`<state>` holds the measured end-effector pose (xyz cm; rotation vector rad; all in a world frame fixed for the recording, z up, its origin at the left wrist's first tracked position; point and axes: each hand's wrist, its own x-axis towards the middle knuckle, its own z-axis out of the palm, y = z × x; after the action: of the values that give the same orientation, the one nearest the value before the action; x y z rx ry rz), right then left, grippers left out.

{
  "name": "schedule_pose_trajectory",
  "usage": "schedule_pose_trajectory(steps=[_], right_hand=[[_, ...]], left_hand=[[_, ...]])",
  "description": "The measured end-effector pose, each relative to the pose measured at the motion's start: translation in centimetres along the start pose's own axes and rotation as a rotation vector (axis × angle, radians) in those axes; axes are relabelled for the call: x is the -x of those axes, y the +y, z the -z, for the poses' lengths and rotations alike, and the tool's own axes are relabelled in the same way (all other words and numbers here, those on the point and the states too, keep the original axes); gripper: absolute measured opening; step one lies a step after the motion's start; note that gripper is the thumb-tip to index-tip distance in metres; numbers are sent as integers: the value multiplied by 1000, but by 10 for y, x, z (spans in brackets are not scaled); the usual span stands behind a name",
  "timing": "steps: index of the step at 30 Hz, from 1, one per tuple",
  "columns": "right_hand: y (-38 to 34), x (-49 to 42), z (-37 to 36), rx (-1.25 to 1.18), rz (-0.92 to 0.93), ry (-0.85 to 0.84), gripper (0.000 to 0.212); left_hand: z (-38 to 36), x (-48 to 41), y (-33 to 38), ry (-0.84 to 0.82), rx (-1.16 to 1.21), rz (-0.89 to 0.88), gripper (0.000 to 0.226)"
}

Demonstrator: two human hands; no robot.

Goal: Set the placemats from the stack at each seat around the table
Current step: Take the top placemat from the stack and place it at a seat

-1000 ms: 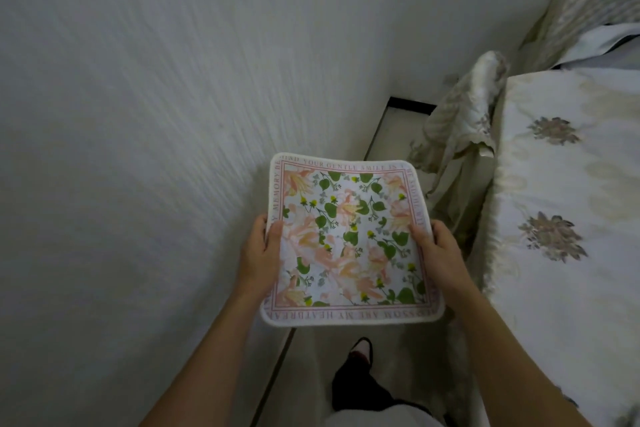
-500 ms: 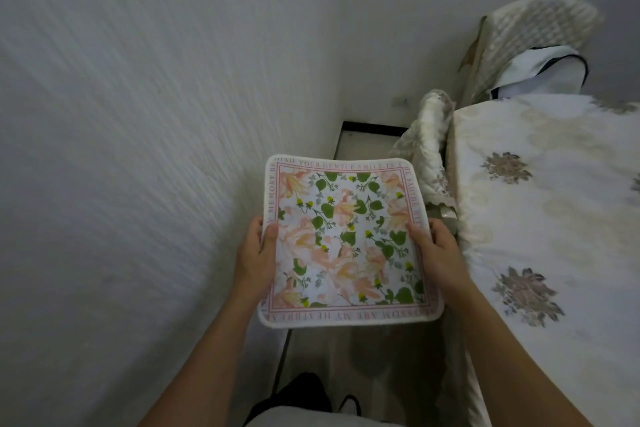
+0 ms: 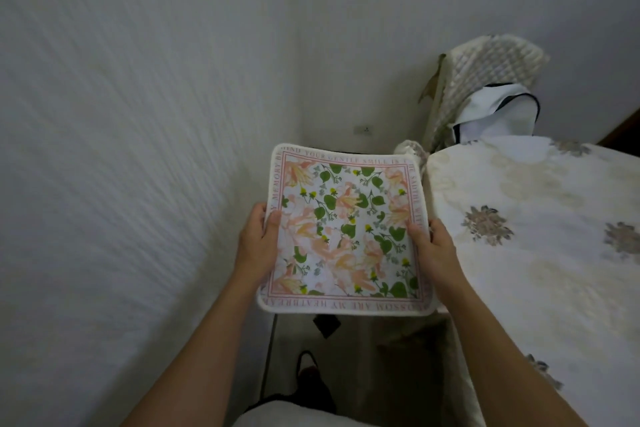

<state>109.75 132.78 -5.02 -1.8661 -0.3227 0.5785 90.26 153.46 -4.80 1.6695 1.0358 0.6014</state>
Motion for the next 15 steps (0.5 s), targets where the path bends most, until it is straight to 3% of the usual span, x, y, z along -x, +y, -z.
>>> schedule_pose_trajectory(steps=[15], right_hand=[[-50,-134,-44,25,8,62,22]], left_hand=[[-17,-162,36,-65,-46,-73,21]])
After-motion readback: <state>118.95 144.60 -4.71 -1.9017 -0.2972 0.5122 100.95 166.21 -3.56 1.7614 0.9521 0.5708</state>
